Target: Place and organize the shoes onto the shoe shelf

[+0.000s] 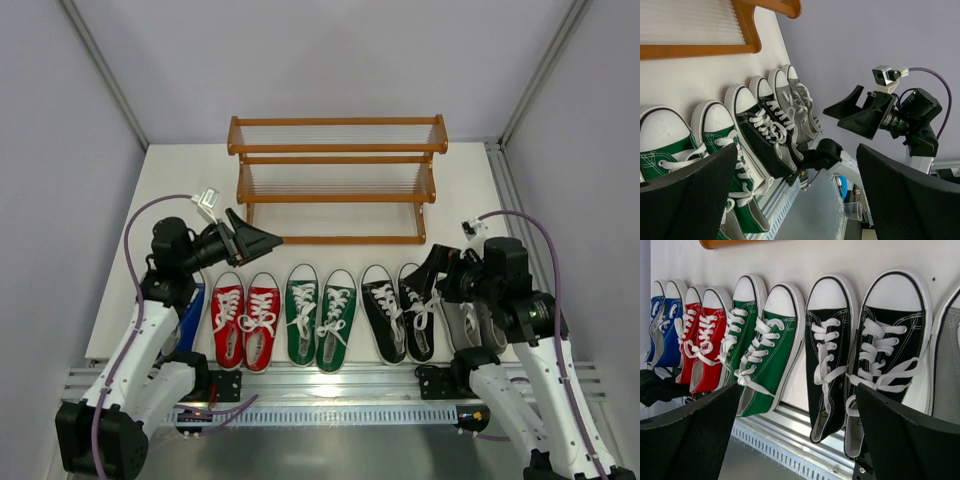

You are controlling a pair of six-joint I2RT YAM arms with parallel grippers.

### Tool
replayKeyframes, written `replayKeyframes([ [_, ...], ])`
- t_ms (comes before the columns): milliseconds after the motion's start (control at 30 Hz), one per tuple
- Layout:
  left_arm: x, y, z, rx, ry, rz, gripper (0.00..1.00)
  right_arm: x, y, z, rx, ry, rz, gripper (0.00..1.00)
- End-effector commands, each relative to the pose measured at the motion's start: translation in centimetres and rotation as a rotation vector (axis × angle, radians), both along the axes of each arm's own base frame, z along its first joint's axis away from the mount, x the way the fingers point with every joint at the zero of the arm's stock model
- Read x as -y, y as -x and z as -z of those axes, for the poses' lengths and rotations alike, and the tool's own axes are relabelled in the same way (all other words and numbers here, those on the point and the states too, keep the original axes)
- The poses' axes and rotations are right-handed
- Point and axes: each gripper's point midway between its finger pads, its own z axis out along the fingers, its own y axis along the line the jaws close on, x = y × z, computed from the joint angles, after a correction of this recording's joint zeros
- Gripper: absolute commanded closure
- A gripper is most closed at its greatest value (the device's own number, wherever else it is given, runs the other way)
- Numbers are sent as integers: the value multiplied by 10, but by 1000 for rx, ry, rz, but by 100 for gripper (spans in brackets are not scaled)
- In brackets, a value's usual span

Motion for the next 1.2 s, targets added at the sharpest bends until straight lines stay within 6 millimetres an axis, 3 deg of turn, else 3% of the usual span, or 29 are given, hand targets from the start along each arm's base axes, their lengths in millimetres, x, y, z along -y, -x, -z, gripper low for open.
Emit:
replayKeyframes([
  [0,0,-3,-7,31,-14,-16,1,-22,16,-4,-41,-25,-78,3],
  [67,2,-5,-5,22,-30,-14,0,-17,15,8,-60,70,-32,3],
  [167,7,-12,5,-17,-74,-29,0,-35,29,31,-172,188,-84,3],
  [200,8,-12,7,-15,-87,-24,0,-21,18,37,-146,293,5,3],
  [233,10,-13,10,-25,-98,-20,0,-22,28,51,-216,383,23,3],
  [300,10,-11,15,-40,-130,-8,0,-2,17,46,-178,491,163,3],
  [500,-1,-3,27,-54,-196,-57,0,11,22,61,-203,477,281,3],
  [633,-3,-1,35,-66,-205,-68,0,-12,34,89,-275,411,188,3],
  [833,-3,-3,40,-86,-209,-69,0,-20,42,115,-283,375,150,0],
  [933,-2,-5,41,-91,-209,-65,0,-28,45,124,-287,350,111,10],
  [1167,-2,-4,44,-99,-212,-68,0,-37,38,139,-266,372,68,45],
])
